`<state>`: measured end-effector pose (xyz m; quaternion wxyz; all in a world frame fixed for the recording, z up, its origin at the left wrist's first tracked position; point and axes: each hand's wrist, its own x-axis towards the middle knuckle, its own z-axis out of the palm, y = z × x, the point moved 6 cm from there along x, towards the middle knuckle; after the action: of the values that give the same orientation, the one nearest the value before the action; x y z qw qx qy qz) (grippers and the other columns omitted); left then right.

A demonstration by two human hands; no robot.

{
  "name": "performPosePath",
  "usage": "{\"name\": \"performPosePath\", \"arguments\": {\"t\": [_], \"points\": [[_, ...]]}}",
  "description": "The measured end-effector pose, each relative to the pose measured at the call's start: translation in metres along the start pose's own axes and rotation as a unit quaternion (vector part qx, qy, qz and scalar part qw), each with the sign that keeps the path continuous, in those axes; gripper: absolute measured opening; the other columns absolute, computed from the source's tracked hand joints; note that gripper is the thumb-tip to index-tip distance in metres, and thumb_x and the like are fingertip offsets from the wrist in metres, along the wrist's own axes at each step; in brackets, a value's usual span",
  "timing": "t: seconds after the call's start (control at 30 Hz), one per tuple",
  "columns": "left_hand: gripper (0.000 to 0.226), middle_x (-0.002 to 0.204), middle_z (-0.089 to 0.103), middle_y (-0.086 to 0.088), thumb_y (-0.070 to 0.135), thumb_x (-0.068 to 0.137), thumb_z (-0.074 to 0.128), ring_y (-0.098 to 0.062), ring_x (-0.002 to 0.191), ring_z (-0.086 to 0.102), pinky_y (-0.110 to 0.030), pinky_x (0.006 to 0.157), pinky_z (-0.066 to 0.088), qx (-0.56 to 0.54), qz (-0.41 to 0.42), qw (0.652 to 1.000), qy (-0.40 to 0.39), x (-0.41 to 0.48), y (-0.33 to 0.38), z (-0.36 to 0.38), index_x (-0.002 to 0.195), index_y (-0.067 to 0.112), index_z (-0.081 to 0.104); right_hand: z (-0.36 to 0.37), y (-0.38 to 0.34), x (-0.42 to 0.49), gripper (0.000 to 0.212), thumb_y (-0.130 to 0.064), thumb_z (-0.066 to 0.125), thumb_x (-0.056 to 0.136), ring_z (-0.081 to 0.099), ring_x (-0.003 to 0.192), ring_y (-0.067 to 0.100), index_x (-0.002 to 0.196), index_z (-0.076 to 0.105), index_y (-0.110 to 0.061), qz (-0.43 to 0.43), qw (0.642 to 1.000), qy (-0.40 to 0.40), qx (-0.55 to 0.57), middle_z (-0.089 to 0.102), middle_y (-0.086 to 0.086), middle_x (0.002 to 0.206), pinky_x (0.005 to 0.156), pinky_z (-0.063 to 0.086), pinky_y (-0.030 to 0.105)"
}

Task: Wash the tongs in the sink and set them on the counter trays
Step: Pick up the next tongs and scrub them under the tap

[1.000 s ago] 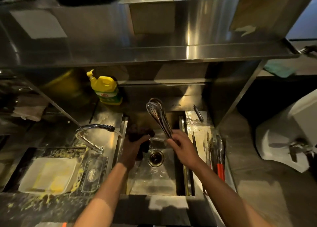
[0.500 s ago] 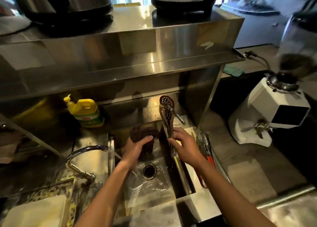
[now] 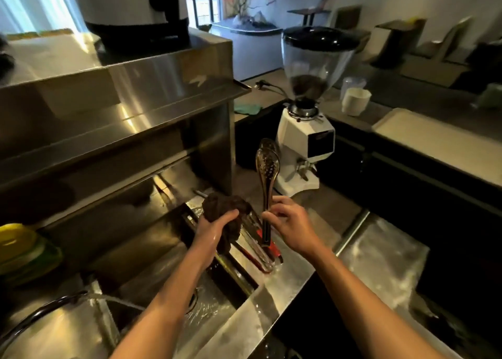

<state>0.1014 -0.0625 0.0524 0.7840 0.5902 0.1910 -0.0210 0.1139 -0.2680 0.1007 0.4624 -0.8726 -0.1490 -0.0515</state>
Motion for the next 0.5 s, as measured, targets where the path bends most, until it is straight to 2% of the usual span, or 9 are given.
{"name": "performPosePath", "arguments": {"t": [0.07,0.2,0.3,0.33,0.43,0.5], "points": [[0.023,0.094,0.078,-0.003,0.011,0.076,0.081,-0.026,0.098,0.071,-0.041,0.093,0.055,0.011,0.006,0.999,-0.04,-0.004,0.002,0.029,0.096,0.019,0.073,-0.021,0.014,-0.009,0.013,-0.029,0.071,0.091,0.06,0.109,0.006,0.08,0.075,-0.022,0.025,0.999,0.033,0.011,0.061,-0.005,0.116,0.093,0.052,0.039],[0.032,0.101,0.075,-0.005,0.006,0.079,0.078,-0.021,0.096,0.071,-0.035,0.089,0.055,0.016,0.004,0.996,-0.093,-0.006,-0.003,0.087,0.11,0.011,0.07,-0.068,0.05,-0.03,0.02,-0.039,0.071,0.089,0.063,0.102,0.004,0.082,0.078,-0.022,0.1,0.99,0.094,0.025,0.06,-0.01,0.118,0.093,0.054,0.04],[0.063,0.107,0.075,-0.008,0.028,0.063,0.09,-0.022,0.098,0.072,-0.039,0.089,0.057,0.041,-0.006,0.99,-0.136,-0.007,-0.013,0.131,0.119,0.009,0.067,-0.105,0.071,-0.049,0.02,-0.035,0.071,0.09,0.064,0.1,0.006,0.085,0.078,-0.017,0.114,0.984,0.136,0.003,0.061,-0.01,0.112,0.091,0.054,0.039],[0.065,0.106,0.075,-0.01,0.03,0.059,0.091,-0.025,0.097,0.072,-0.041,0.089,0.057,0.052,-0.009,0.987,-0.15,-0.009,-0.016,0.148,0.116,0.009,0.069,-0.118,0.077,-0.057,0.018,-0.031,0.071,0.091,0.063,0.099,0.005,0.086,0.078,-0.015,0.117,0.982,0.146,-0.007,0.061,-0.009,0.109,0.089,0.055,0.036],[0.018,0.083,0.075,-0.013,0.009,0.072,0.084,-0.031,0.077,0.068,-0.05,0.078,0.054,0.07,0.003,0.982,-0.178,-0.014,-0.026,0.204,0.088,0.01,0.077,-0.161,0.096,-0.082,0.016,-0.031,0.068,0.093,0.063,0.094,0.006,0.086,0.075,-0.019,0.135,0.976,0.168,-0.027,0.06,-0.013,0.105,0.083,0.055,0.035],[0.012,0.078,0.074,-0.011,0.008,0.075,0.082,-0.03,0.074,0.068,-0.045,0.073,0.054,0.08,0.001,0.976,-0.202,-0.023,-0.032,0.247,0.085,0.013,0.076,-0.195,0.113,-0.099,0.015,-0.036,0.066,0.094,0.063,0.093,0.007,0.084,0.072,-0.026,0.158,0.97,0.181,-0.043,0.058,-0.017,0.102,0.082,0.055,0.038]]}}
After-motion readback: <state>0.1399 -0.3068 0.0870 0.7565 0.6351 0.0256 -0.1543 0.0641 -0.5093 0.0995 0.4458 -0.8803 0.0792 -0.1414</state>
